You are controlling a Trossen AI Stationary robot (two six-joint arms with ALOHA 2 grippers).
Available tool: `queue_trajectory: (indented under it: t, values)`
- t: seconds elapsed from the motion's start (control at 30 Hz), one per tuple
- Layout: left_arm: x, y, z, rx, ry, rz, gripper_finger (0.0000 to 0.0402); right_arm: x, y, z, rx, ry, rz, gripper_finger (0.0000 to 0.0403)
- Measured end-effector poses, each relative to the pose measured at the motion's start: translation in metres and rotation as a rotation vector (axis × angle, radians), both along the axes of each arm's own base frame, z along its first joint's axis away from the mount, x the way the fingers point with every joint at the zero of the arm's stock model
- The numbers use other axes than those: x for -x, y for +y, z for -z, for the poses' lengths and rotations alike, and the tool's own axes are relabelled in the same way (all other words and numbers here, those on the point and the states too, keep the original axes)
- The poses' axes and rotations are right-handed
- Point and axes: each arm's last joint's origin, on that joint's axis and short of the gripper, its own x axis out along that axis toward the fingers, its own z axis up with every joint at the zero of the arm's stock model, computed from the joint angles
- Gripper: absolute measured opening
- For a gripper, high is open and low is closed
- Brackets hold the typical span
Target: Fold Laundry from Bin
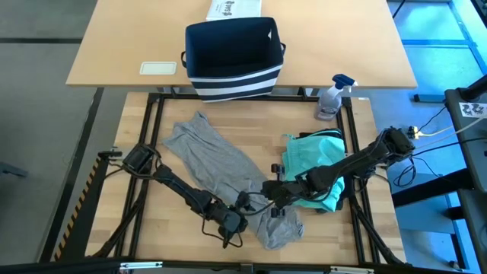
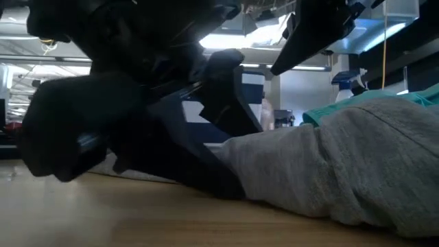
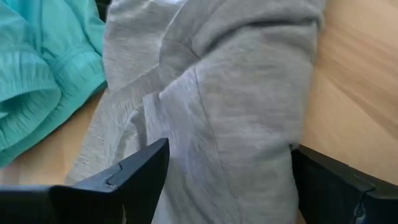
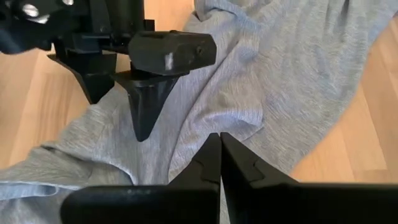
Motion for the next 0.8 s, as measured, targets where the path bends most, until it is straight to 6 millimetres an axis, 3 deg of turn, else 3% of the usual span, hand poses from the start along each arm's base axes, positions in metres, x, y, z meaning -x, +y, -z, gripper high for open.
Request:
queue_trajectory:
  t: [0.23, 0.37, 0.6, 0.8]
  values:
    - [-0.005, -0.010, 0.015, -0.003, -0.073, 0.012, 0.0278, 0.001, 0.000, -0.002, 0.000, -0.005, -0.003, 0.0001]
    - [-0.002, -0.021, 0.010, -0.049, -0.156, 0.012, 0.0206, 0.001, 0.000, -0.002, 0.029, -0.002, -0.036, 0.0001]
    - [0.000, -0.023, 0.011, -0.020, -0.195, -0.128, 0.0022, 0.001, 0.000, -0.002, 0.053, -0.001, -0.061, 0.0001]
    - [0.011, -0.035, 0.007, 0.005, -0.176, -0.121, 0.0005, 0.002, 0.000, -0.001, 0.074, 0.009, -0.084, 0.0001]
